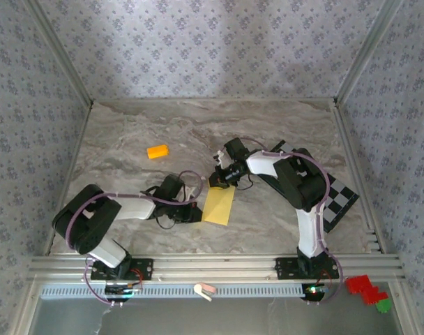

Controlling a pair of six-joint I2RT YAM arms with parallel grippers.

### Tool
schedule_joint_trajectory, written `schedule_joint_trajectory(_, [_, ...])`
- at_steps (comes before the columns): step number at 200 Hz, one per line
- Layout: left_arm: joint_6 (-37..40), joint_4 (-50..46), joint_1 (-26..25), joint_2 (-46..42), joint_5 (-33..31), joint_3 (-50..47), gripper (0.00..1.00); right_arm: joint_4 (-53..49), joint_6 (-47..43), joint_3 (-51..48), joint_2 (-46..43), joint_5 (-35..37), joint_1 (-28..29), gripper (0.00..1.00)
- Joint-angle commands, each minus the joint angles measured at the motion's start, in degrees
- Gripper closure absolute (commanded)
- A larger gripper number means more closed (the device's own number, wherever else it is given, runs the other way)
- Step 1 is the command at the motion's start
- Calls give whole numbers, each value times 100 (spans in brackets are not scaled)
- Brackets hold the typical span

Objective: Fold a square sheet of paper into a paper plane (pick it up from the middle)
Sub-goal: First fold in half a square sheet of paper at the center of the table.

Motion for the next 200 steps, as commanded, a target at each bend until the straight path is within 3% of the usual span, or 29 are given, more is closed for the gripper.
schedule_joint_trajectory(1, [-58, -1241, -179, -113, 242, -340, 100, -488, -300, 115, 430, 773, 35, 94])
schedule_joint_trajectory(30, [-36, -1576, 24, -892, 138, -190, 100, -617, -645, 362, 508, 564, 200, 94])
schedule_joint_trajectory(66, [-291, -1794, 730, -2381, -365, -235, 90, -1156, -1192, 1297, 876, 21, 472, 93])
schedule_joint_trajectory(102, [-671, -1995, 877, -3063, -1115, -221, 80, -1688, -1590, 1945, 723, -183, 399, 79])
schedule_joint_trajectory(122, [-755, -1808, 892, -2756, -1105, -23, 75, -1722, -1602, 1878, 223, -228, 311, 71])
schedule_joint_trajectory(142, [-697, -1611, 878, -2099, -911, 419, 76, -1568, -1391, 1202, -582, 67, 168, 66])
schedule_joint_trajectory(179, [-306, -1364, 779, -667, -874, 1320, 85, -1686, -558, -475, -2174, 2010, 202, 60])
schedule_joint_trajectory(200, [-139, -1233, 722, 77, -883, 1735, 89, -1574, -27, -1138, -2746, 2410, 505, 51])
